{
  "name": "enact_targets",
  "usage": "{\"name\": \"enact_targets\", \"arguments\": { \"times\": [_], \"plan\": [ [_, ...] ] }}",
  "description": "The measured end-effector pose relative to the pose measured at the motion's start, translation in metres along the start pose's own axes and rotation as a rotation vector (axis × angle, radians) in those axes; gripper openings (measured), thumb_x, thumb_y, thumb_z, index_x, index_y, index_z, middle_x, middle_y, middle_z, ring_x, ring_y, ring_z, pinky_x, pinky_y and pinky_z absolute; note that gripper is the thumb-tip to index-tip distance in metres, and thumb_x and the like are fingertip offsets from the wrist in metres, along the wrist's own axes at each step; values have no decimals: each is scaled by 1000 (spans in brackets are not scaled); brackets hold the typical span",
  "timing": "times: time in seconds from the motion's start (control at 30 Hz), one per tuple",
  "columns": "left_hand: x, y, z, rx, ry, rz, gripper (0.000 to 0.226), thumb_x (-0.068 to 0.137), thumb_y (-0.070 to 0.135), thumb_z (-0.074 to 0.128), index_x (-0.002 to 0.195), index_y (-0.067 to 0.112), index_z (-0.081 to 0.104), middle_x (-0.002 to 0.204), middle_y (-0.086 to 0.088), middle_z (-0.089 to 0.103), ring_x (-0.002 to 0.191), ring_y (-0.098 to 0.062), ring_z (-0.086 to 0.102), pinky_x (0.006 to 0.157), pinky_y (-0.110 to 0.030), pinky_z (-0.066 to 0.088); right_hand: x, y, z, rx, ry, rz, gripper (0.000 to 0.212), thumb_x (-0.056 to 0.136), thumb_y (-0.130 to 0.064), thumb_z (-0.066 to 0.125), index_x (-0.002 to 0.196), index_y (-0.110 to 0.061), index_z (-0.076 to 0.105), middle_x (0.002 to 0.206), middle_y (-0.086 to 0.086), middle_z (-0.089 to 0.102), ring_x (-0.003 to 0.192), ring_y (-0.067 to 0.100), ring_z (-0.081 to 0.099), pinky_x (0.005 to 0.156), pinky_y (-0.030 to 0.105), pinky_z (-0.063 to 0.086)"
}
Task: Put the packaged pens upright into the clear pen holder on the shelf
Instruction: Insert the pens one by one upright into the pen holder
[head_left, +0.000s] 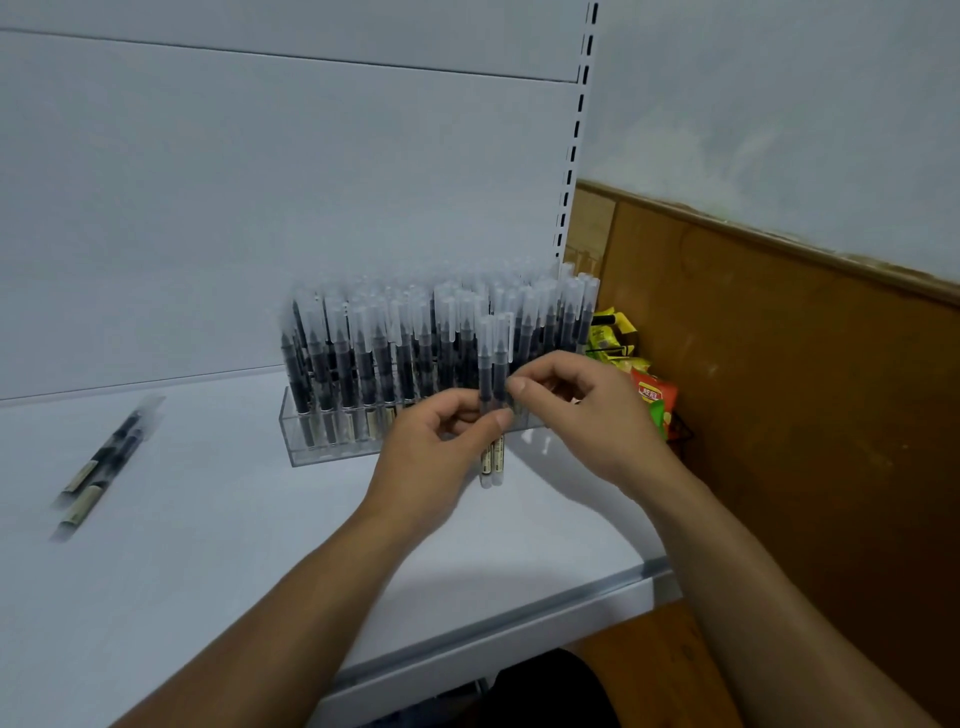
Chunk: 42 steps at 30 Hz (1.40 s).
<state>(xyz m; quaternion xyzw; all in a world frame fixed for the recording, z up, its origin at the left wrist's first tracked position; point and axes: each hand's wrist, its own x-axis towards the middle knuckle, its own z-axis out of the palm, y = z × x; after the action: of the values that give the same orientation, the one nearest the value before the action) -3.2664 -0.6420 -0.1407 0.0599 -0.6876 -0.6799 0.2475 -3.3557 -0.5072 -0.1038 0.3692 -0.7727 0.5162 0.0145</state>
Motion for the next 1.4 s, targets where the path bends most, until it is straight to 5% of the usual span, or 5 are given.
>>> {"name": "enact_targets", "arguments": {
  "times": [0.3,0.43,0.57,0.83,1.4],
  "plan": [
    [-1,1,1,6,-11,0,7,78,24,74,85,24,75,75,2,69,74,-14,60,73,-31,51,2,-6,-2,128,-23,-2,3,86,-18,73,86,-15,72,74,-7,66,66,1,58,59,16,48],
    [0,-1,2,-110,9,-91,7,78,14,73,83,19,76,80,-5,67,79,-19,60,78,-30,56,12,-12,-20,242,211,5,3,89,-16,70,86,-17,68,71,-3,62,59,0,53,52,13,43],
    [0,-1,3,-170,-1,-138,7,80,9,72,84,14,76,80,-6,64,81,-20,60,84,-34,57,23,-9,-26,123,368,-1,5,88,-24,71,91,-19,70,78,-3,66,69,8,57,65,31,52],
    [0,0,2,-143,7,-133,8,81,11,73,81,18,77,83,-8,64,85,-23,60,87,-39,56,37,-3,-20,-12,360,18,11,89,-29,69,94,-20,71,84,-6,68,81,13,63,76,39,57],
    [-1,0,3,-117,9,-124,8,82,11,73,85,17,76,77,-1,64,80,-16,60,82,-32,56,25,16,-10,-311,205,87,15,88,-39,68,93,-25,69,83,-12,66,77,5,59,66,27,51]
  ]
}}
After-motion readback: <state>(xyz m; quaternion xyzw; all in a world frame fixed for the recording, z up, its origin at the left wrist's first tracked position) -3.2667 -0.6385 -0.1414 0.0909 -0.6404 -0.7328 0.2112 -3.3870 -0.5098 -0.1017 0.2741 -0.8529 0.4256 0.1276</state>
